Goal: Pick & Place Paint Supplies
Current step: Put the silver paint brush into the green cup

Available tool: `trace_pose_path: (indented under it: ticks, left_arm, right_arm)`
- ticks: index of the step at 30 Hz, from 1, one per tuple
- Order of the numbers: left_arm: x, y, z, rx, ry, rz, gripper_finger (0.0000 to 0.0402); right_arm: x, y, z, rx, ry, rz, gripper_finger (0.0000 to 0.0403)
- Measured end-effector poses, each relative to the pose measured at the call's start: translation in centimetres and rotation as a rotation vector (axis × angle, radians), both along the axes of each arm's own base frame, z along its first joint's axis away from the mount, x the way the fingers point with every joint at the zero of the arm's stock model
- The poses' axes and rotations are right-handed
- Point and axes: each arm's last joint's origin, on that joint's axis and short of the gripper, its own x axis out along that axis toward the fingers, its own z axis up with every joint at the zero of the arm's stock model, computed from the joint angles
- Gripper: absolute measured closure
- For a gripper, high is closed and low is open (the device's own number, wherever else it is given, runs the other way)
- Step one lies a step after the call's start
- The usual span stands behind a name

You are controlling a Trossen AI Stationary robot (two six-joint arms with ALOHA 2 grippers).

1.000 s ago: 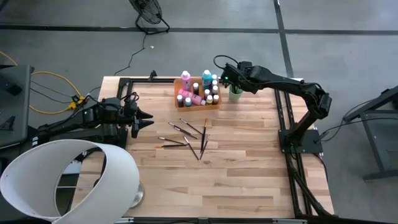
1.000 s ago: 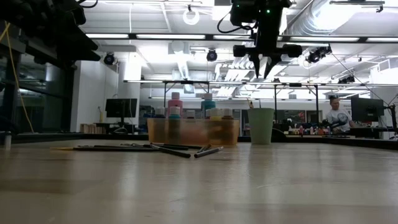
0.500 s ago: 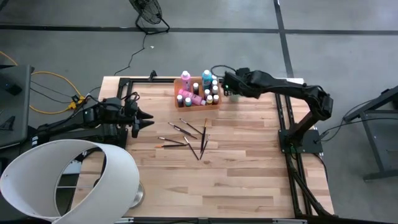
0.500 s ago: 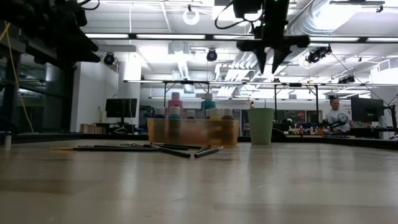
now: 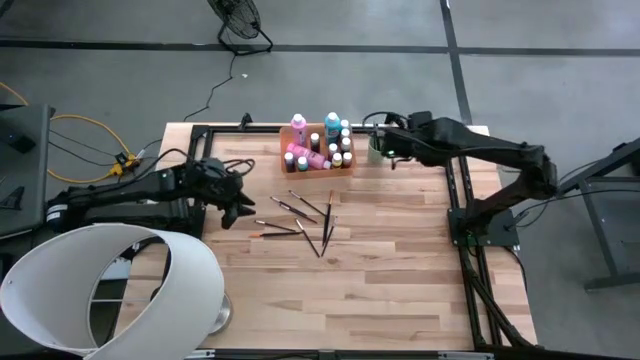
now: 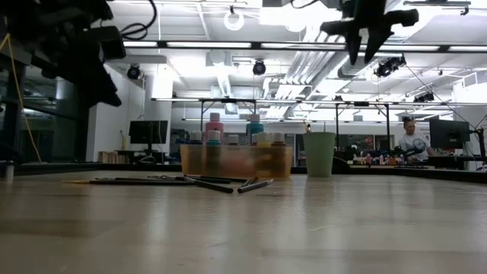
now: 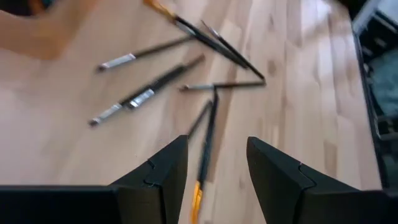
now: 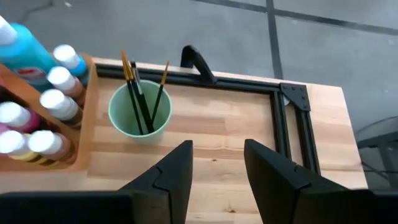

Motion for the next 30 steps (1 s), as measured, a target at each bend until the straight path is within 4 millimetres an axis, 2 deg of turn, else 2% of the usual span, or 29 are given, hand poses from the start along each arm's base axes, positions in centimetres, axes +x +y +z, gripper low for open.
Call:
trace_pose_path:
  ticks: [8,17,21,30]
  left_arm:
    - [1.5,0.1,-1.7,-0.062,0.102,-0.164,0.0240]
    - [2.8,-0.3,-3.9,-0.157,0.286,-0.179,0.0240]
    - [3.4,-1.5,-4.7,-0.103,0.369,-0.211,0.0240]
    - [4.3,-2.8,-5.6,0.153,0.494,-0.060,0.0240]
  right_arm:
    - [-3.7,1.0,2.9,-0.036,-0.071,0.082,0.0264]
    - [-6.5,1.7,4.9,-0.083,-0.126,0.175,0.0264]
    - [-7.2,1.9,5.2,-0.092,-0.116,0.209,0.0264]
    - [-7.8,2.1,5.6,-0.106,-0.074,0.277,0.0264]
